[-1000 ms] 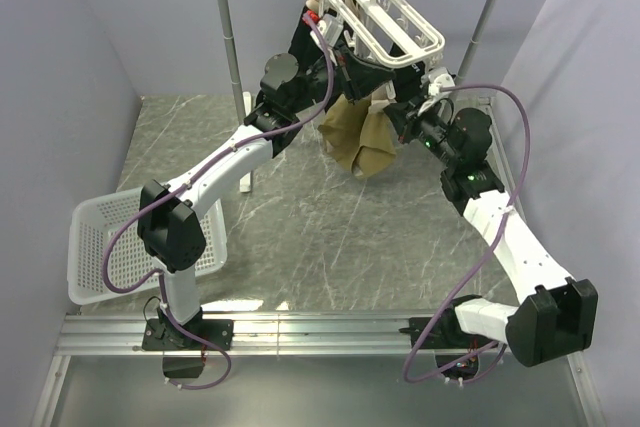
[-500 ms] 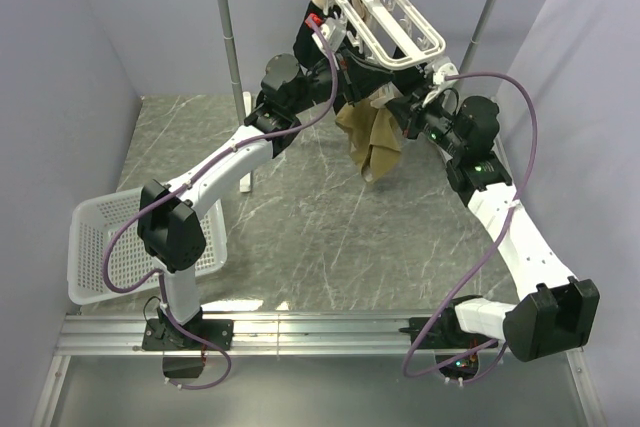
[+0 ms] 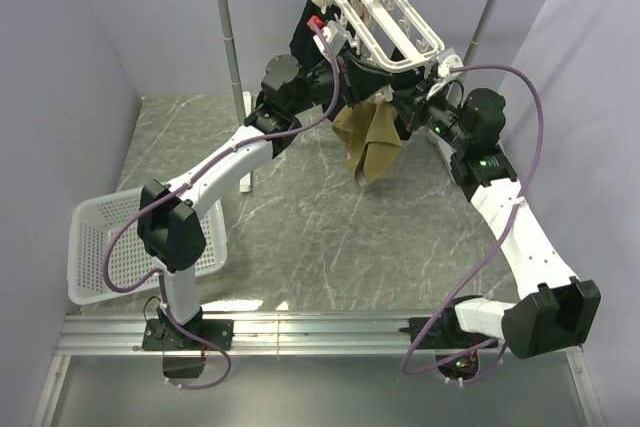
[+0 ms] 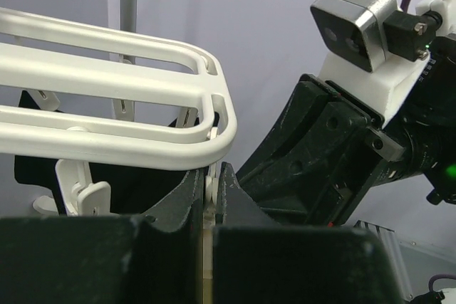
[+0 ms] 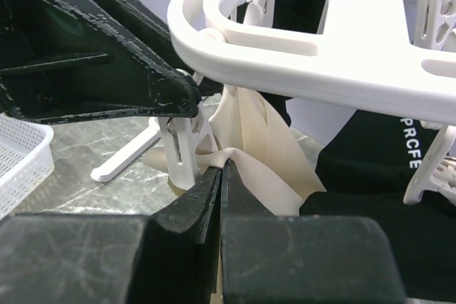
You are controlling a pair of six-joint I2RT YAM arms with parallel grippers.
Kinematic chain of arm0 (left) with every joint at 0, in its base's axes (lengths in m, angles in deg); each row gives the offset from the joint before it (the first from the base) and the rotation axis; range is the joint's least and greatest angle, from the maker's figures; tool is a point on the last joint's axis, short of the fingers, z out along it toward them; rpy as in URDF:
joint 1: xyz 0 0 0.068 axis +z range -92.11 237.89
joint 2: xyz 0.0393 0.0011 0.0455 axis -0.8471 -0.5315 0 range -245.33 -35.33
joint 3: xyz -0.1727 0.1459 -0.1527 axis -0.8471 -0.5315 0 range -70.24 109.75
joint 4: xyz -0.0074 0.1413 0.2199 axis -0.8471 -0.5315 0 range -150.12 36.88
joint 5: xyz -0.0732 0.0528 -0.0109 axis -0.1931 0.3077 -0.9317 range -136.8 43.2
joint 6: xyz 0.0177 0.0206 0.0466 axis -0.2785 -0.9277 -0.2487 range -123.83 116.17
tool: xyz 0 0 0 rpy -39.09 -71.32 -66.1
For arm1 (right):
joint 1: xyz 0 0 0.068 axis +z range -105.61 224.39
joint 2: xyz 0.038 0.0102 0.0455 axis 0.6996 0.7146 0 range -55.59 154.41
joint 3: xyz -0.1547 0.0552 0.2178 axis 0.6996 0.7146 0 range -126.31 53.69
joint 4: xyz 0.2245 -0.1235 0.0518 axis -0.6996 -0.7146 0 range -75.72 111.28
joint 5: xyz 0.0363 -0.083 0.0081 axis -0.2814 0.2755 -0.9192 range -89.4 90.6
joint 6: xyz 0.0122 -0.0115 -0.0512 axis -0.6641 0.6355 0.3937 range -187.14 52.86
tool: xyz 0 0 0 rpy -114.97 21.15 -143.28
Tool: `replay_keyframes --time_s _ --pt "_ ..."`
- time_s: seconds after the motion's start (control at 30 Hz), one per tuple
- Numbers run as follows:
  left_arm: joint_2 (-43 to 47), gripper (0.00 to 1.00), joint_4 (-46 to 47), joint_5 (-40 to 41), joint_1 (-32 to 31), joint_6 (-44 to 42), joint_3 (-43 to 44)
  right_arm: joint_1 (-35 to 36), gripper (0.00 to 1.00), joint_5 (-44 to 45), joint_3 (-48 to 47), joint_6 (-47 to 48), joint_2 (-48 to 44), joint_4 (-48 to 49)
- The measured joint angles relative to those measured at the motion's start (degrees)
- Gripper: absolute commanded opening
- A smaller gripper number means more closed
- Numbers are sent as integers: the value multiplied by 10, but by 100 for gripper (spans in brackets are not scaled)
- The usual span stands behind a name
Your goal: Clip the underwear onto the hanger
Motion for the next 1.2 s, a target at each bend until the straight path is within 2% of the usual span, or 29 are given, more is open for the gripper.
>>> replay_keyframes --time_s 0.87,1.2 --pt "-3 1 -9 -5 7 -24 0 -17 0 -46 -23 -17 15 -3" --pt "-3 10 -9 -4 8 -23 0 -17 0 -57 -30 -17 18 -3"
